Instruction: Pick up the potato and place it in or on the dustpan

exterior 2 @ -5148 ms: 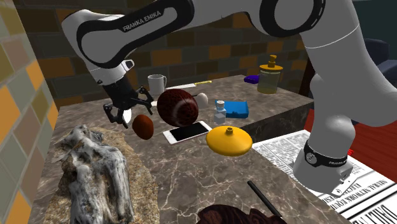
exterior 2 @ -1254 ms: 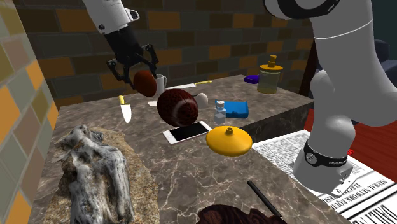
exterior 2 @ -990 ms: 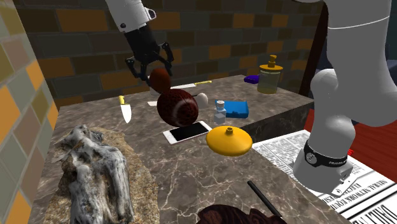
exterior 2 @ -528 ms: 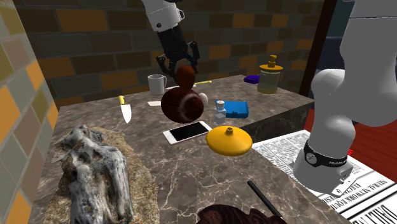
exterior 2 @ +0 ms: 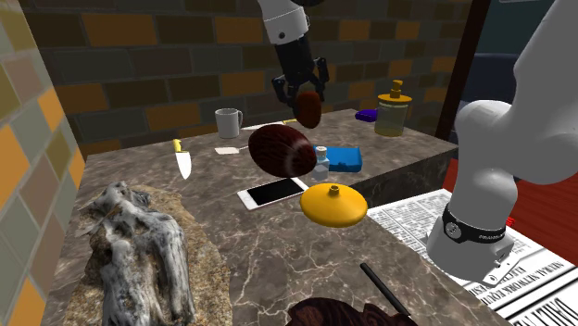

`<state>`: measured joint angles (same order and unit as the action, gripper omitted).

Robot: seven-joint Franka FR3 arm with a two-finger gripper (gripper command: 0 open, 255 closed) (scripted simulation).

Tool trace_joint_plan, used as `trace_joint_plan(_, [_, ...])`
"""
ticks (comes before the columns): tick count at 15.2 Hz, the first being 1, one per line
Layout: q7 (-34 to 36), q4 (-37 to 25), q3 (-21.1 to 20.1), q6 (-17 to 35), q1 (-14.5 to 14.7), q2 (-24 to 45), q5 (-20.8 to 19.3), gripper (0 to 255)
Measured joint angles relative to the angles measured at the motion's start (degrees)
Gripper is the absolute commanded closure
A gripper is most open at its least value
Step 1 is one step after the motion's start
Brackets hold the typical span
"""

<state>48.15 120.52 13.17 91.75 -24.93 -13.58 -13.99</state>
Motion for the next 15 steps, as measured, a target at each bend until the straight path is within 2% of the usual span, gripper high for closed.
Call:
trace_joint_plan(8, [-5.0, 13.0, 3.5, -0.6, -4.4, -15.1, -6.2, 255])
trace_joint_plan(15, [-4.8, 17.9, 4.7, 3.6, -5.1, -15.9, -7.5, 255])
